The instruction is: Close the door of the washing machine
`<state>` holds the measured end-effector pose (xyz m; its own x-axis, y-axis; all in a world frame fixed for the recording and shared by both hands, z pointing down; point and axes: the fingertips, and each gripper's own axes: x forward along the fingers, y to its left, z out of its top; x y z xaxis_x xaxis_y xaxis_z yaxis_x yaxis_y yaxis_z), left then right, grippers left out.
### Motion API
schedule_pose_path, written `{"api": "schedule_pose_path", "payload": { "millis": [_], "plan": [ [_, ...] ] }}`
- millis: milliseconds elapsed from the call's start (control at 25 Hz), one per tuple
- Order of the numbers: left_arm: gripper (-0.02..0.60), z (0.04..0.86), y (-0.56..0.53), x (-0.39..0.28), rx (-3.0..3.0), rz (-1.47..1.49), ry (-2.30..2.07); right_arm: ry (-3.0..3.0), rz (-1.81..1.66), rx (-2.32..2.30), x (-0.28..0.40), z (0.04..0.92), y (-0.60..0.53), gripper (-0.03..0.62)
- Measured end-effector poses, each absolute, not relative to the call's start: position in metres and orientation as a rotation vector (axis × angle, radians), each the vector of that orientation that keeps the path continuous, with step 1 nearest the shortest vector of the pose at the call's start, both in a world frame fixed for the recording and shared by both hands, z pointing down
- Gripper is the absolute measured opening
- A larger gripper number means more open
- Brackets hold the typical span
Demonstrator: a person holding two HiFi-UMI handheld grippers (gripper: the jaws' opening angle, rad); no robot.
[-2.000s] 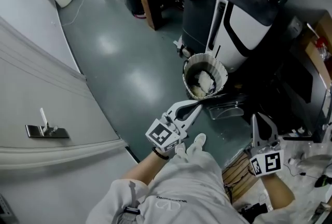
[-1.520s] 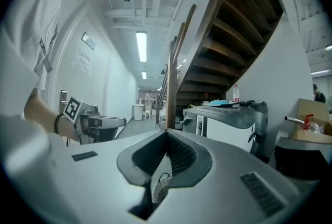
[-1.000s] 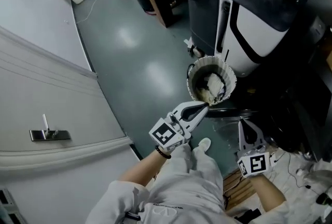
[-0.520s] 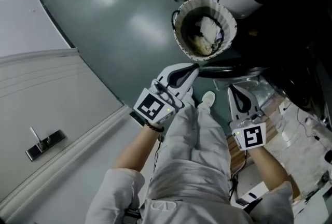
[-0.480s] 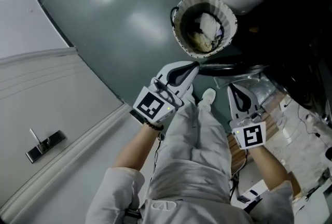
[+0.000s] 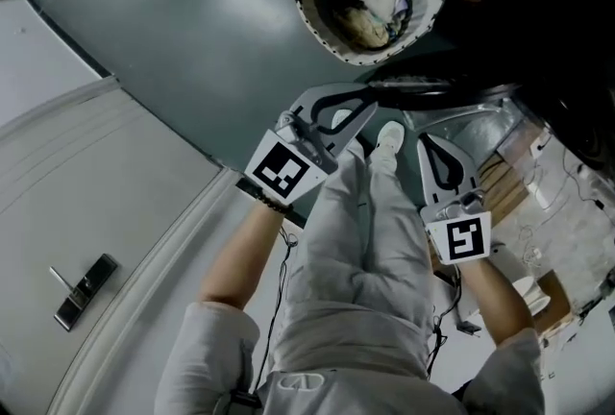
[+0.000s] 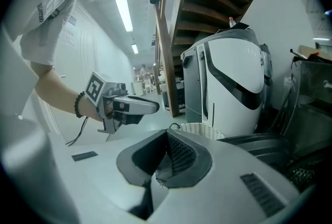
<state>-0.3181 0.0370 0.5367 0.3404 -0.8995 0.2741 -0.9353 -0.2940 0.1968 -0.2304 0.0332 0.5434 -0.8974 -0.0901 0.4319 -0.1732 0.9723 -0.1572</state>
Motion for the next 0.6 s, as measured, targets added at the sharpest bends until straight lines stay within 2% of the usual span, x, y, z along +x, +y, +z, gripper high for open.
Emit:
{"api": "schedule_pose_path", "payload": {
  "millis": [80,280,440,600],
  "plan": [
    [0.070,0.552,0.037,-0.308,2.353,0.233,-1.580,-2.689,0.267,0.206,-0.230,0.554,0.034,0.011],
    [0.127,0.589,0.037,-0.287,2.457,0.368,-1.458,-2.673,0.289,0.242,-0.225,0.583,0.036,0.011],
    [0.163,0.618,0.035,-0.275,2.515,0.466,-1.345,-2.666,0.301,0.259,-0.219,0.600,0.040,0.011],
    [0.163,0.647,0.034,-0.267,2.547,0.558,-1.234,-2.651,0.318,0.268,-0.212,0.614,0.044,0.011]
  ]
}}
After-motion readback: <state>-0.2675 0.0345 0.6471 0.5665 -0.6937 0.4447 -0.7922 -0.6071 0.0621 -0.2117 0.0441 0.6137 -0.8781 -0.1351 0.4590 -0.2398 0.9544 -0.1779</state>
